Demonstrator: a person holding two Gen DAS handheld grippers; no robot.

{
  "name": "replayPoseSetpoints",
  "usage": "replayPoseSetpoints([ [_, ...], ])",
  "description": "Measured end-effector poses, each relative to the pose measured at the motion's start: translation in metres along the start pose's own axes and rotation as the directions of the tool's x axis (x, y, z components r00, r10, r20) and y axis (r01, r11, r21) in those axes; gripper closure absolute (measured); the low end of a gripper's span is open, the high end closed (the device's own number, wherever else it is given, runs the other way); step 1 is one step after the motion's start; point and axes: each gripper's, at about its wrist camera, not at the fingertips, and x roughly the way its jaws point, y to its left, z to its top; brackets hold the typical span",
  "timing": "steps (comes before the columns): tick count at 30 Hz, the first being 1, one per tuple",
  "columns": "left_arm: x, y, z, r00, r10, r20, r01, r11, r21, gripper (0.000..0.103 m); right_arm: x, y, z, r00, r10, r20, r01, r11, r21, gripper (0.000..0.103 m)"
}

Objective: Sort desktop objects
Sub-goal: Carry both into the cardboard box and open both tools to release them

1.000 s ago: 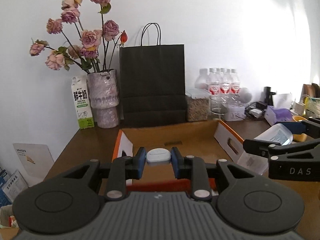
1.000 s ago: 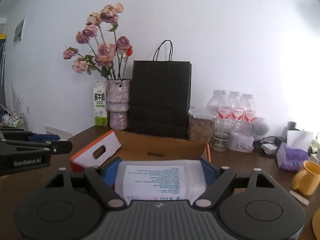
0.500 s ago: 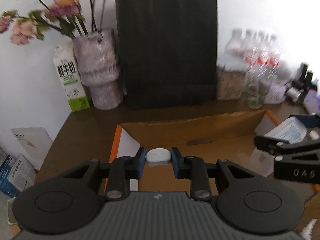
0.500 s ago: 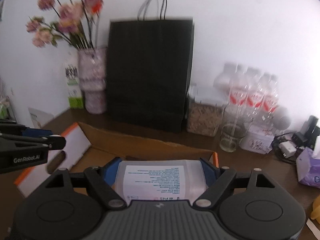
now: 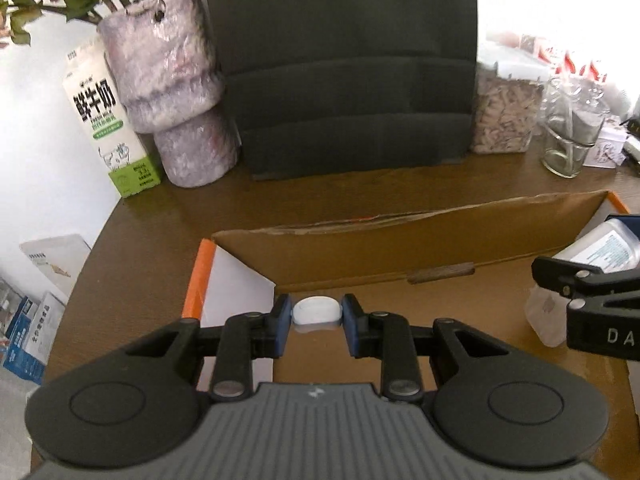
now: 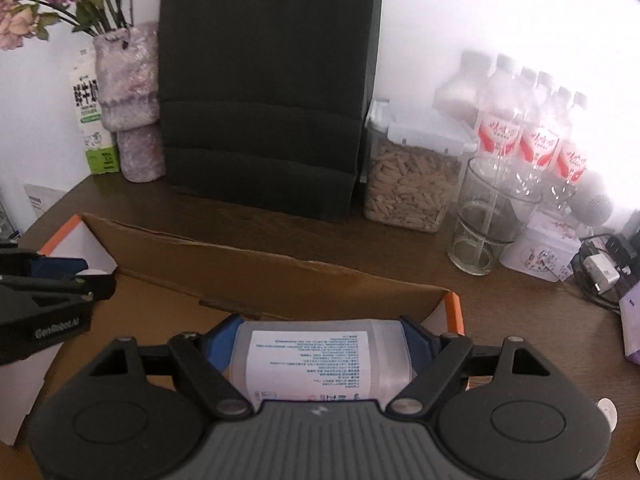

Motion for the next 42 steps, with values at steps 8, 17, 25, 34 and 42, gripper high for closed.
replayPoseSetpoints([
  [8,0.008,0.003,-0.005,0.999,0.028,-0.020,-0.028,1.000,0.002,0.072,0.017,-0.003,0.000,0.999,0.003,-0.048,-0.001,1.000,0.029,0.021],
  [17,-0.021,0.007,-0.007,0.996,0.051,0.076,-0.051,0.999,-0.012,0.019,-0.006,-0.005,0.001,0.999,0.020,-0.028,-0.018,0.999,0.040,0.007],
  [25,-0.071,0.018,-0.017,0.985,0.034,0.168,-0.027,0.999,-0.048,0.000,-0.060,-0.002,-0.002,0.999,0.029,0.036,-0.030,0.999,0.034,0.000],
  [34,-0.150,0.037,-0.053,0.956,0.009,0.295,0.018,0.996,-0.090,0.000,-0.150,0.012,-0.031,0.985,0.071,0.159,-0.070,0.997,-0.009,0.000],
  [42,-0.224,0.042,-0.122,0.912,0.013,0.410,0.021,0.997,-0.079,0.000,-0.225,0.022,-0.091,0.957,0.119,0.264,-0.111,0.993,-0.045,0.000],
])
